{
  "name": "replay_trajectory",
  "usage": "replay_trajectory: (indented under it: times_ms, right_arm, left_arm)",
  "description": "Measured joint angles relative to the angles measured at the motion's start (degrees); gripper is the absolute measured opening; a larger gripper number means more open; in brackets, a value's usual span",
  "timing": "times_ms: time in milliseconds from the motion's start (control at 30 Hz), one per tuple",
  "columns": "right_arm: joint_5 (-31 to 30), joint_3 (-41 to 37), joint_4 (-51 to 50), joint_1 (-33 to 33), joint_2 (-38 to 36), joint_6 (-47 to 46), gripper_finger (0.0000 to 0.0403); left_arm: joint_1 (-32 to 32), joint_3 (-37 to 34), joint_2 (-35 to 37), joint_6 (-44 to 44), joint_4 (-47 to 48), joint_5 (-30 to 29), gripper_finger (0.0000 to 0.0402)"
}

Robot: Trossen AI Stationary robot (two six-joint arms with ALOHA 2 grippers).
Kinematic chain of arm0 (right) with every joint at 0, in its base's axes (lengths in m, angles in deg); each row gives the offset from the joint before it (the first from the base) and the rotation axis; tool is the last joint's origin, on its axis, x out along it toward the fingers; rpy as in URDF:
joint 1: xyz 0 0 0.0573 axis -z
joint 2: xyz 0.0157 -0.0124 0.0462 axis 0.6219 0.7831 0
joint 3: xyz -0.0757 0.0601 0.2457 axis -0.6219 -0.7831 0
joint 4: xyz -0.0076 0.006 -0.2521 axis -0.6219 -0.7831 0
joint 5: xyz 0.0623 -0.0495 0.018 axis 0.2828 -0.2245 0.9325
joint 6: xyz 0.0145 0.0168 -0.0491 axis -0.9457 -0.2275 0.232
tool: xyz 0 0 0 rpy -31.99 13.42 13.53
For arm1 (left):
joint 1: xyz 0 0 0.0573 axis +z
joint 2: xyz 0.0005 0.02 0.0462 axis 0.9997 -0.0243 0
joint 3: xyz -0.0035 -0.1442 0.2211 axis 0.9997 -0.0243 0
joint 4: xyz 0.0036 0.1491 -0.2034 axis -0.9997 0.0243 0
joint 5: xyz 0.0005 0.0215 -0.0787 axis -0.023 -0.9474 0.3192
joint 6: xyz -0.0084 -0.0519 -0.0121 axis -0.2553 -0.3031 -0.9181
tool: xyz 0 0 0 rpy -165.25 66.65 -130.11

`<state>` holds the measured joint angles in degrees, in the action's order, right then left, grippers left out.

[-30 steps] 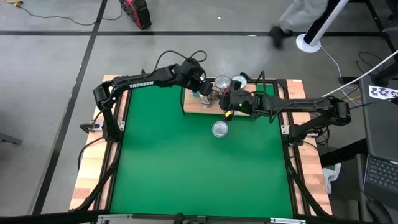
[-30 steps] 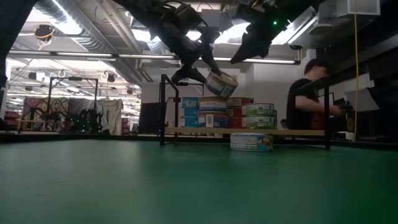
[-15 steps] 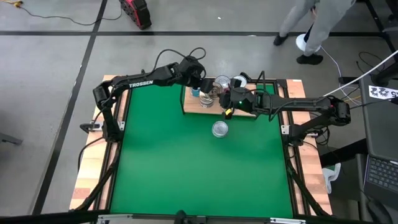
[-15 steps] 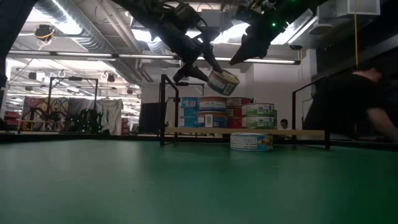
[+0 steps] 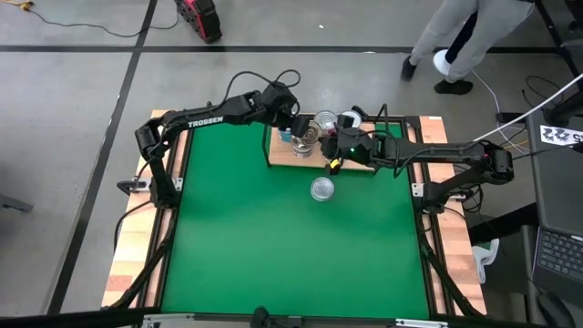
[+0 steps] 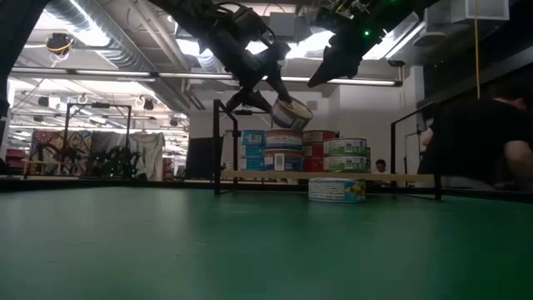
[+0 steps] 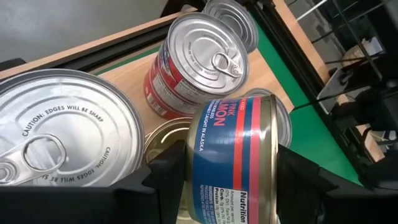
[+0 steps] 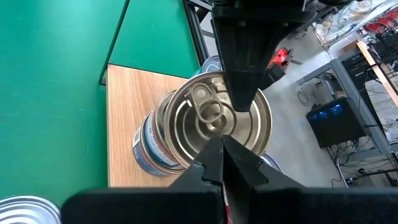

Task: Stack canned seafood by type on shelf
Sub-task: Stack the blue pink tuna can on top of the blue pink tuna cans on the shelf

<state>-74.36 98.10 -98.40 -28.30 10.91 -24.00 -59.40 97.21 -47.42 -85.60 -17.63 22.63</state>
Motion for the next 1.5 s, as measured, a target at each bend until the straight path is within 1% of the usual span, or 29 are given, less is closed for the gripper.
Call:
replay_trajectory:
  times_ms: [400, 533, 600, 1100, 1300, 1500]
  right_arm:
    - [0.2, 0.0, 0.0, 0.0, 0.0, 0.0, 0.0005]
    - [3.0, 0.0, 0.1, 0.0, 0.0, 0.0, 0.0005]
    - [3.5, 0.0, 0.1, 0.0, 0.0, 0.0, 0.0005]
    - [3.4, 0.0, 0.3, 0.0, 0.1, 0.0, 0.0005]
    - [1.5, 0.0, 1.2, 0.0, 2.6, 1.3, 0.0005]
    - [1.4, 0.0, 3.3, 0.0, 4.7, 1.5, 0.0005]
  left_arm:
    - [-1.3, 0.0, 0.0, -1.6, 0.6, 0.0, 0.0186]
    - [-2.1, 0.0, 0.0, -2.1, 0.7, -0.2, 0.0186]
    - [-2.5, 0.0, 0.0, -2.2, 0.7, -0.1, 0.0186]
    - [-4.0, 0.0, 0.0, -3.0, -0.7, -0.1, 0.0186]
    - [-4.0, 0.0, 0.0, -2.6, -1.0, -0.9, 0.0186]
    - [-4.0, 0.0, 0.0, -0.2, -1.0, -1.0, 0.0186]
